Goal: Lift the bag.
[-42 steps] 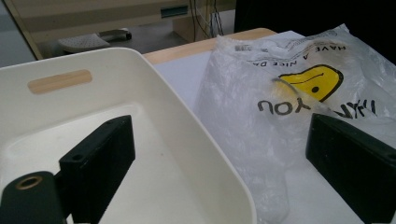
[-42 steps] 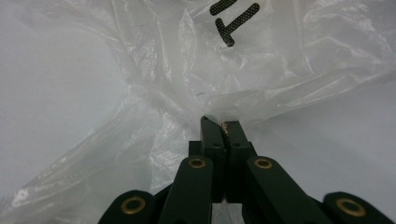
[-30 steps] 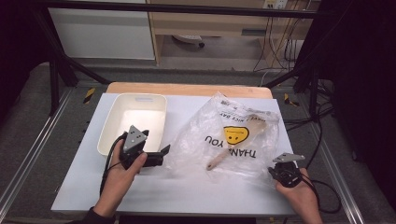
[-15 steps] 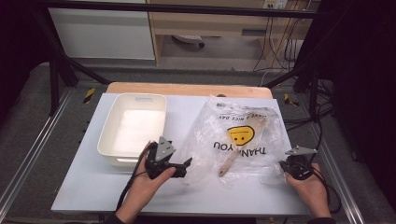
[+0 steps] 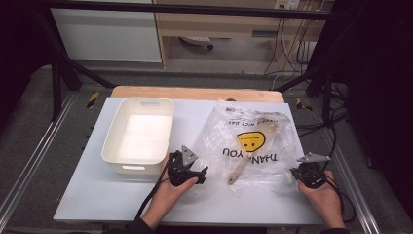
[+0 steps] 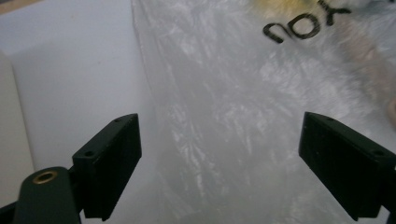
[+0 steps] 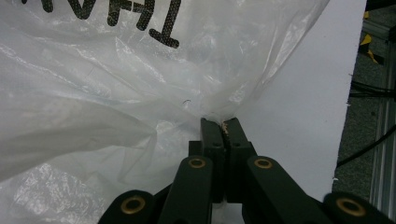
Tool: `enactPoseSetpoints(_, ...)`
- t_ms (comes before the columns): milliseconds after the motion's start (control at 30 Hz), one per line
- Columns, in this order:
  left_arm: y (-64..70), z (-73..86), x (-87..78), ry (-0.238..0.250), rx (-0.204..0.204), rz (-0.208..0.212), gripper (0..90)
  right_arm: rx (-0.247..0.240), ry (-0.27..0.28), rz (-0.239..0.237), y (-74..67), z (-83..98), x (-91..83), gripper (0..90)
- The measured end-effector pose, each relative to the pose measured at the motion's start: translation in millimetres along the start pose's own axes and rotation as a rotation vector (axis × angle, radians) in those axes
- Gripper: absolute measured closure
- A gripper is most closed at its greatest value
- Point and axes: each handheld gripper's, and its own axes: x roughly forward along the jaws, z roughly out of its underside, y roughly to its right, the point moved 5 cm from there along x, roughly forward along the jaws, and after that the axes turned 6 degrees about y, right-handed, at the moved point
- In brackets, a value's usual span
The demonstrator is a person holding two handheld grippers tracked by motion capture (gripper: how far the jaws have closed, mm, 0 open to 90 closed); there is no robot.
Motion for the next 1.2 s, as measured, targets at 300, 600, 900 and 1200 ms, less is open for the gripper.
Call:
enactPoseSetpoints(300, -0.5, 18.8, 13.8, -0.082, -0.037, 0.040, 16.7, 0.015, 0.010, -0.015, -3.1, -0.3, -1.5, 90.0)
enactPoseSetpoints(600, 11.3, 20.8, 4.6, -0.043, 0.019, 0.121, 50.9, 0.056, 0.049, -0.089, -16.9, -4.6, -5.1, 90.0)
enactPoseSetpoints(900, 12.4, 21.5, 3.1, -0.033, 0.027, 0.149, 76.1, 0.069, 0.060, -0.139, -26.5, -4.1, -7.8, 76.7)
enactPoseSetpoints(1200, 11.5, 21.7, 3.2, -0.032, 0.020, 0.158, 77.4, 0.077, 0.053, -0.153, -34.9, 1.4, -7.3, 38.4)
